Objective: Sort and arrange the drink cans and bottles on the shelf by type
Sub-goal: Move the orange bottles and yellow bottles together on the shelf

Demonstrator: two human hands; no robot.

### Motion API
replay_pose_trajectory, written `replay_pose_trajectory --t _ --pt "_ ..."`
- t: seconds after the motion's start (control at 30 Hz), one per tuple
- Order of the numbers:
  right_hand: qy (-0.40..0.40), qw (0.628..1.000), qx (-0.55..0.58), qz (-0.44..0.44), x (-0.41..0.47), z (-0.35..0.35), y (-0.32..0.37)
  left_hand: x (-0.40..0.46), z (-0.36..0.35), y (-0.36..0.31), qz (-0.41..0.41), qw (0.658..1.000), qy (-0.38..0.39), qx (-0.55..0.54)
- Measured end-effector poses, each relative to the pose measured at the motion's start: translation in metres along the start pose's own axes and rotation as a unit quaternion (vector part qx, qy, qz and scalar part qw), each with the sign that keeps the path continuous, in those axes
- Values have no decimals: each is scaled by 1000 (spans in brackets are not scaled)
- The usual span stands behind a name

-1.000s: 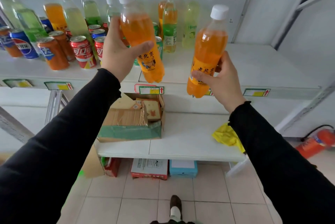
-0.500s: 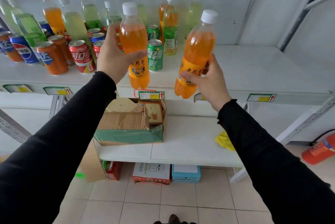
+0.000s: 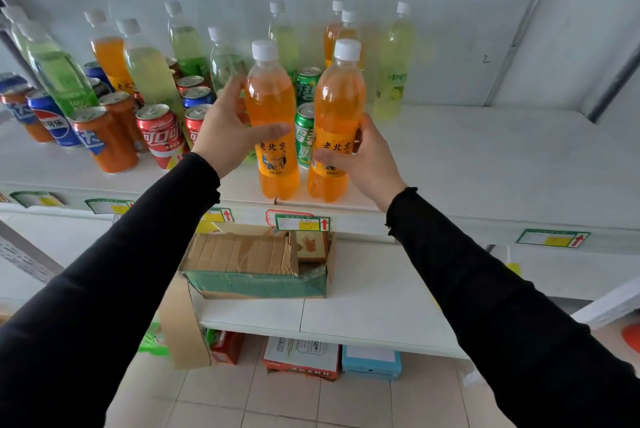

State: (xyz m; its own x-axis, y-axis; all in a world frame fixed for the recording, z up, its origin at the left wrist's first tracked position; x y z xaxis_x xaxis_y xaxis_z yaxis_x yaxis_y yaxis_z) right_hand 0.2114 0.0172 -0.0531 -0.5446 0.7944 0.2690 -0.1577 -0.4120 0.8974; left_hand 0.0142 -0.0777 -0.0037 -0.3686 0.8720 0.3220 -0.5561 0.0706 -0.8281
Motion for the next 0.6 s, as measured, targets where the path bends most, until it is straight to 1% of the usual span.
replay_pose_trajectory --t 0.2,0.33,0.6 --pt "5 1000 -19 -4 11 -10 0 15 0 7 -21 998 58 20" --pt "1 999 -33 -12 12 -13 1 21 2 8 -38 995 78 42" --pt "32 996 -83 -16 11 -17 -5 22 5 14 -53 994 80 58"
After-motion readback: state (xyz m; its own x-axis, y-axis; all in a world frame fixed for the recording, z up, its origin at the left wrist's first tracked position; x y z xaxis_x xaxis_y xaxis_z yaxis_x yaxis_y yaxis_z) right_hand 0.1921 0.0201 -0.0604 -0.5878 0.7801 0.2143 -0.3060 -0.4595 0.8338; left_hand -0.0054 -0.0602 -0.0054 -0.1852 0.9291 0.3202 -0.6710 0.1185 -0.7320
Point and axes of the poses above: each hand's wrist, its own x-axis towards the middle knuckle, its own z-axis out of the back of the hand, y = z × x, the point moved 4 cm from there along x, towards the middle knuckle, and after that the axes turned 4 degrees about y, right-handed, at the moved point
